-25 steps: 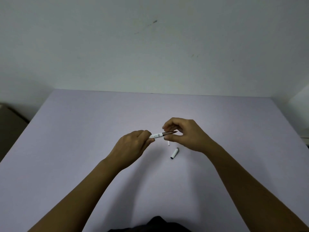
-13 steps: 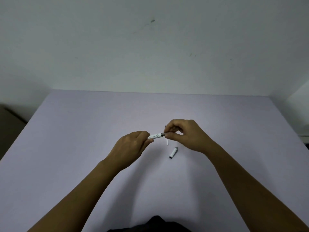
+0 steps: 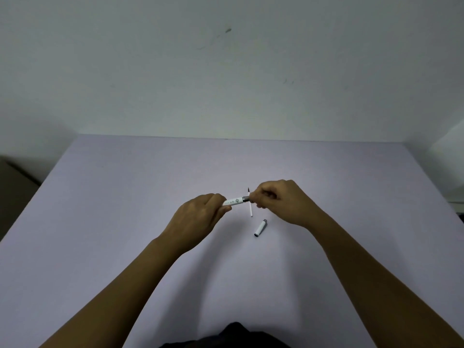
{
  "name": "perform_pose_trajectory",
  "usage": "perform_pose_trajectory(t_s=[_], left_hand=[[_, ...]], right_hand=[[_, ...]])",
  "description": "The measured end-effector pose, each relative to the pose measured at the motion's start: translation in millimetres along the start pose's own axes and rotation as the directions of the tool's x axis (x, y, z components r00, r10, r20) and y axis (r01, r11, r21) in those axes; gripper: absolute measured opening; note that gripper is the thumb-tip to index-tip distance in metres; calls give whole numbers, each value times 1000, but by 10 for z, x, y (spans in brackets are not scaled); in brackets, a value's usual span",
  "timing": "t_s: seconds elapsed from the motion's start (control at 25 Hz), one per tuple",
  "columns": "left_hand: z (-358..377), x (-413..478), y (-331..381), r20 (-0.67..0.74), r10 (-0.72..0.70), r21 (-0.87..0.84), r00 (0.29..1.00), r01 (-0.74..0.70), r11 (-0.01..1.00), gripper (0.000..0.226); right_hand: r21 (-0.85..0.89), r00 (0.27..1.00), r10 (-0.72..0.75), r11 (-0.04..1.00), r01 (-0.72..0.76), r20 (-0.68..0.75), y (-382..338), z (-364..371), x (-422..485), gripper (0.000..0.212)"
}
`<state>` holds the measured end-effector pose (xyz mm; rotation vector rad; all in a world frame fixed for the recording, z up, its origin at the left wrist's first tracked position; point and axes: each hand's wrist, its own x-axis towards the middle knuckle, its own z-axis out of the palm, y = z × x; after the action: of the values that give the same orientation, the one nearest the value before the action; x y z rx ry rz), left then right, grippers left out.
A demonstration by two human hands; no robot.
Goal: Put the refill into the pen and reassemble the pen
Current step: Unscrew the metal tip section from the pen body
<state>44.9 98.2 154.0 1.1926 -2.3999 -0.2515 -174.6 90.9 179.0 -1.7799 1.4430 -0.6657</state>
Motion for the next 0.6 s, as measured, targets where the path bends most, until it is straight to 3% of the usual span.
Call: perform_pose_trajectory(t_s=[0.16,0.28,0.4,0.48,0.6], left_hand=[[5,-6,-5,-7,6,-10,1000,-6,1000,44],[26,-17,8,-7,-5,-22,1000,5,1000,46],[43,-16,19,-1,-22,-41,1000,22,999,48],[39,0,19,-2,-23,-43,1000,23,999,48],[29,17,20,4,-1,-27,1000,1,1000,46]], right_hand=[[73,999,33,997,-32,-9,-15,3,-13,10],[35,999,31,999,-32,9,-11,-12,1,4],[86,999,33,996,-37,41,-36,-35,-20,16],[49,995,92,994,-93,28,-45,-34,-20,21],[-14,997,77,997,-76,15,-29,-54,-7,10]])
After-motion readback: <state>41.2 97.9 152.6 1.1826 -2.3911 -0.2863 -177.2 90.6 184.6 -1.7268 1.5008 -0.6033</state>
